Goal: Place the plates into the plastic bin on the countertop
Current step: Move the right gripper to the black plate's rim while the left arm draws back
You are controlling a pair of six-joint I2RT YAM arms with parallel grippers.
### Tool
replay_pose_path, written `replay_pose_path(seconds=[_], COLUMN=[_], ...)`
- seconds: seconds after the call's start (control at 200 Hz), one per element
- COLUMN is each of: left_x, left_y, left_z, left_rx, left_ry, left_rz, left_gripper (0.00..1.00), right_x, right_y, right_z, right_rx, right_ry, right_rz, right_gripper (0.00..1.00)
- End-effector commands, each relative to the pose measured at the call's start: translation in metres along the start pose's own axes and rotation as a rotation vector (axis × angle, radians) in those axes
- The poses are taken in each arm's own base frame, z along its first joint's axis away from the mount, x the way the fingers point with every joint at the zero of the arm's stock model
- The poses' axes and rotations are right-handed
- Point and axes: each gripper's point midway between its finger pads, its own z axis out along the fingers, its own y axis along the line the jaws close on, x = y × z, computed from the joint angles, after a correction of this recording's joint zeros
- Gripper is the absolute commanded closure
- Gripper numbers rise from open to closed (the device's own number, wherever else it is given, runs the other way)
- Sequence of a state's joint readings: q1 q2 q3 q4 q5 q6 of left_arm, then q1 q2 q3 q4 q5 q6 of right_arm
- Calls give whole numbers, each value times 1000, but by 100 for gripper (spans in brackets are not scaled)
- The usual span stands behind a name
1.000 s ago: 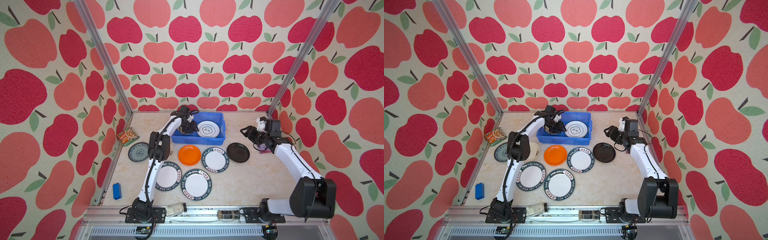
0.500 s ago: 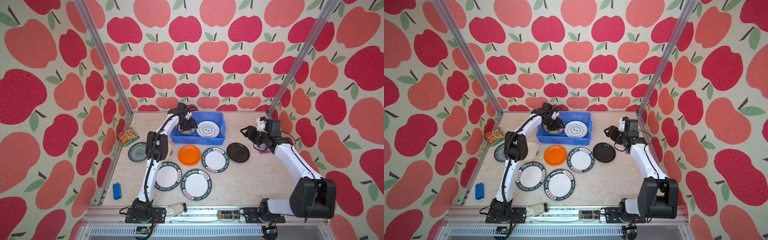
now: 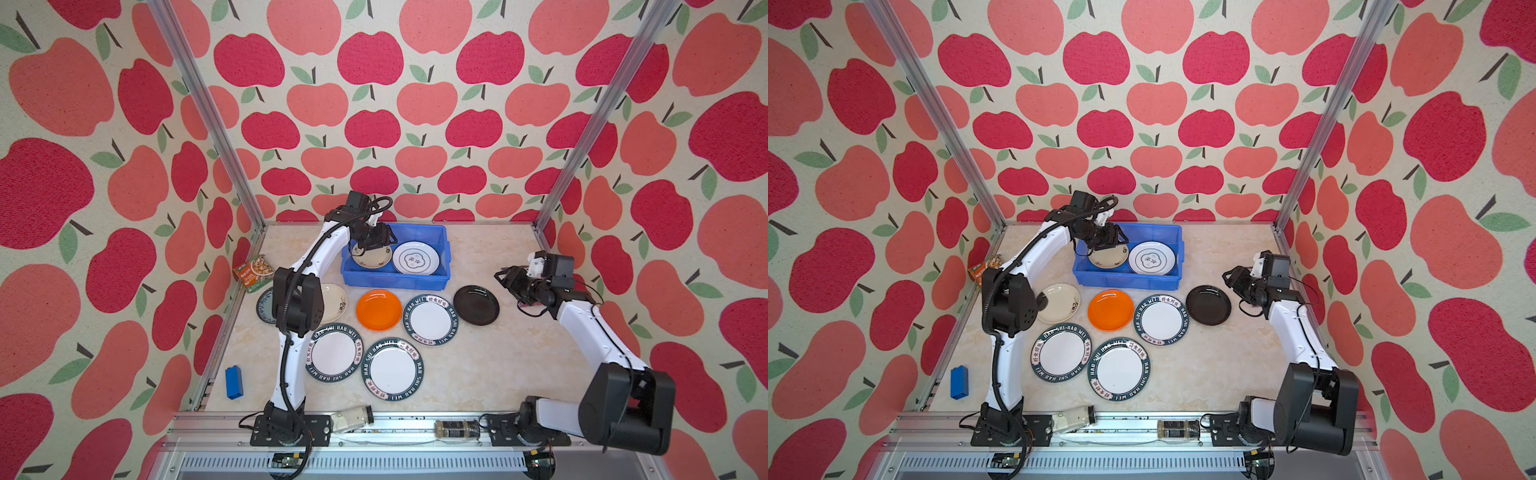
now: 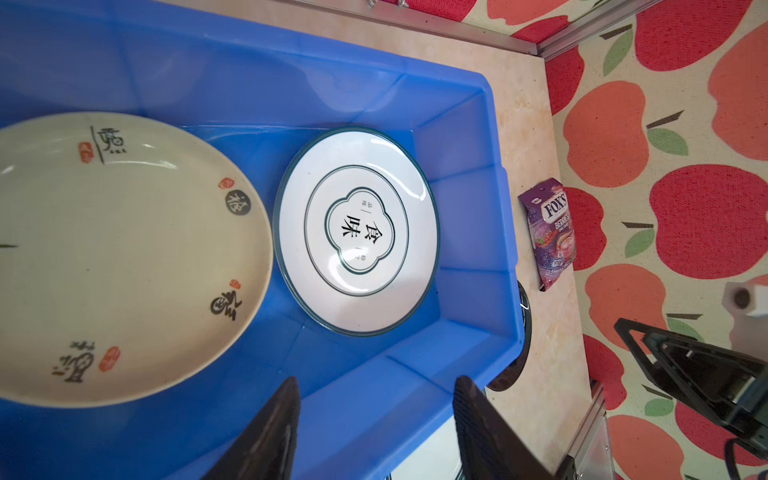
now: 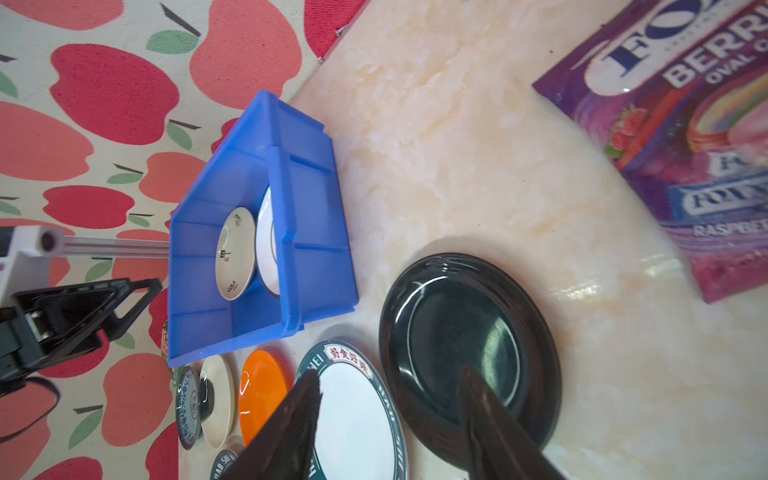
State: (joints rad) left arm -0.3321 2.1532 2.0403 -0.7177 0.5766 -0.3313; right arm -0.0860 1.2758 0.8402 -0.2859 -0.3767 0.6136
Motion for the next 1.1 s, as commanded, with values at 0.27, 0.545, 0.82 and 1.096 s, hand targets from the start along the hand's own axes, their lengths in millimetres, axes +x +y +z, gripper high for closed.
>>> replay_pose_path(seconds=[0.27, 0.545, 0.82, 1.096], left_x=[35, 46, 51, 52], left_y=[-55, -37, -45, -53], left_z=[-65, -68, -62, -61], left_rx=[211, 226, 311, 267], left_ry=[-186, -274, -297, -286], left_rz=[18, -98, -93, -30], left_gripper=[1, 1, 1, 1], right_x=[51, 63, 66, 65], right_y=[-60, -70, -83, -86], right_z=[-10, 12, 31, 48], right_rx=[165, 124, 126, 100], right_ry=[57, 72, 71, 51], right_rz=[98, 158, 160, 169], right_gripper=[49, 49, 52, 60])
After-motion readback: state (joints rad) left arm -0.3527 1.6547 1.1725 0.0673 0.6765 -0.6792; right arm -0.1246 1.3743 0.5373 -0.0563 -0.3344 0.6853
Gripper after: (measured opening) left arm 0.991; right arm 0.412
